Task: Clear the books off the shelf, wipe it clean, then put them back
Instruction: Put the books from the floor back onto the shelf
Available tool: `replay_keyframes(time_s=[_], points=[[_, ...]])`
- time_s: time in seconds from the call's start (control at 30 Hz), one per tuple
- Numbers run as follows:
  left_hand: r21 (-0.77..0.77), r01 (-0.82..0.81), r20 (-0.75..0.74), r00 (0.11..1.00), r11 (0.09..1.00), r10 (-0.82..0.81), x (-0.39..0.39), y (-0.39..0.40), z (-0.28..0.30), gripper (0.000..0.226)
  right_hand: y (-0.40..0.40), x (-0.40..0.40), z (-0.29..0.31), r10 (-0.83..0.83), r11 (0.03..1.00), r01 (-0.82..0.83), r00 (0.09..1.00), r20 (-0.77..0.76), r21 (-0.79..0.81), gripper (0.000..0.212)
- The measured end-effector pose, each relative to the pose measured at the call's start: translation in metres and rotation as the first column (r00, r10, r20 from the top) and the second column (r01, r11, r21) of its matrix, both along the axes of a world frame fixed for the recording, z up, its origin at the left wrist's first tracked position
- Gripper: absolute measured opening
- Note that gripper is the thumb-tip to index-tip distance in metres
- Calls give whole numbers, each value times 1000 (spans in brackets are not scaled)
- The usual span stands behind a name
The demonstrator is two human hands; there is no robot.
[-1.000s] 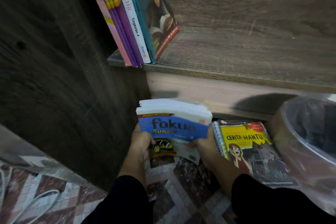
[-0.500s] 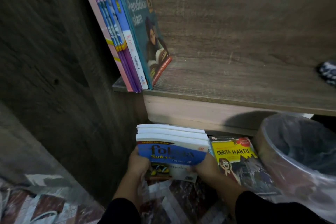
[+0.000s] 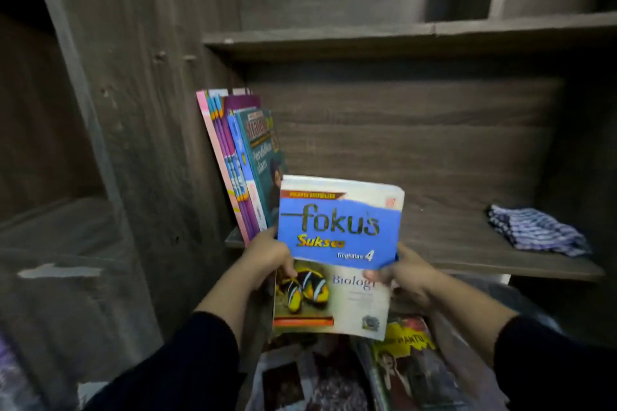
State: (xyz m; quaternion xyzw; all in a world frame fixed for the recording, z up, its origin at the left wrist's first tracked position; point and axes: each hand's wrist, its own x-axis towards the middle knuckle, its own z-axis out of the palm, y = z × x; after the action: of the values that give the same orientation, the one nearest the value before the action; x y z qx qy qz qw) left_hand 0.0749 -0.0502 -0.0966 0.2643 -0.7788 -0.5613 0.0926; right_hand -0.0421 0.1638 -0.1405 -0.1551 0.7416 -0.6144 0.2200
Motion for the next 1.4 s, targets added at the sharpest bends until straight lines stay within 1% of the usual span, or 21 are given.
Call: replay_keyframes(time_s=[0.07,0.13,0.2,0.27,0.33,0.47,0.57,0.67,0.73,0.87,0.9,0.97,1.0,1.03,1.07,1.13,1.17,1.2,1.23,1.33,1.4], points=[[23,67,24,997,998,-67,-8,6,28,61,9,-10,25,-19,997,19,1000,0,-76,59],[57,114,20,993,992,-115,-19,9,42,56,15,-20,43,-48,978,58,998,51,-198,40],[121,138,-9,990,983,-138,-34,11,42,52,17,-32,50,-93,955,119,990,109,-271,24],[194,138,-36,990,971,-134,-52,15,35,43,18,-42,51,-141,937,180,979,147,-300,12],[219,131,-41,991,967,-125,-64,21,29,31,17,-49,49,-178,940,216,971,161,-264,8],[208,86,-47,996,974,-78,-90,24,13,21,16,-65,43,-240,947,265,959,148,-183,12],[106,32,-44,999,994,-28,-108,22,3,17,11,-77,37,-280,953,290,952,122,-81,15],[-56,-34,15,999,998,35,-117,20,0,27,5,-88,40,-301,953,300,953,24,46,28],[-116,-50,51,997,992,57,-117,18,3,33,7,-90,46,-294,946,295,955,-25,134,33],[-179,-54,104,992,982,74,-119,22,7,39,11,-91,46,-296,945,287,954,43,156,38],[-175,-64,92,992,982,81,-123,22,8,42,11,-90,45,-301,944,294,953,22,151,40],[-48,-34,63,997,998,37,-126,19,16,44,10,-90,42,-308,942,307,951,-21,138,40],[17,-6,46,999,1000,5,-125,19,22,35,10,-89,43,-315,939,317,948,-36,132,41],[50,21,70,997,999,-25,-121,22,30,17,11,-88,42,-326,937,328,944,-37,122,42],[79,43,113,992,996,-52,-116,25,35,10,11,-86,43,-336,935,337,941,-28,107,42],[96,82,177,979,992,-98,-112,26,35,23,11,-83,44,-344,934,343,939,-15,100,45],[97,108,184,975,989,-124,-108,29,34,22,13,-81,45,-348,933,347,937,-5,98,45],[91,133,173,974,987,-147,-105,29,34,14,14,-79,48,-342,935,340,940,10,101,45],[92,154,109,980,984,-164,-102,30,36,5,15,-79,49,-336,937,333,942,15,105,46],[97,120,-189,977,988,-100,-103,15,51,21,17,-81,50,-351,928,343,935,40,144,51],[4,4,-297,955,1000,-3,-101,-2,63,23,16,-80,51,-369,923,355,926,79,147,47]])
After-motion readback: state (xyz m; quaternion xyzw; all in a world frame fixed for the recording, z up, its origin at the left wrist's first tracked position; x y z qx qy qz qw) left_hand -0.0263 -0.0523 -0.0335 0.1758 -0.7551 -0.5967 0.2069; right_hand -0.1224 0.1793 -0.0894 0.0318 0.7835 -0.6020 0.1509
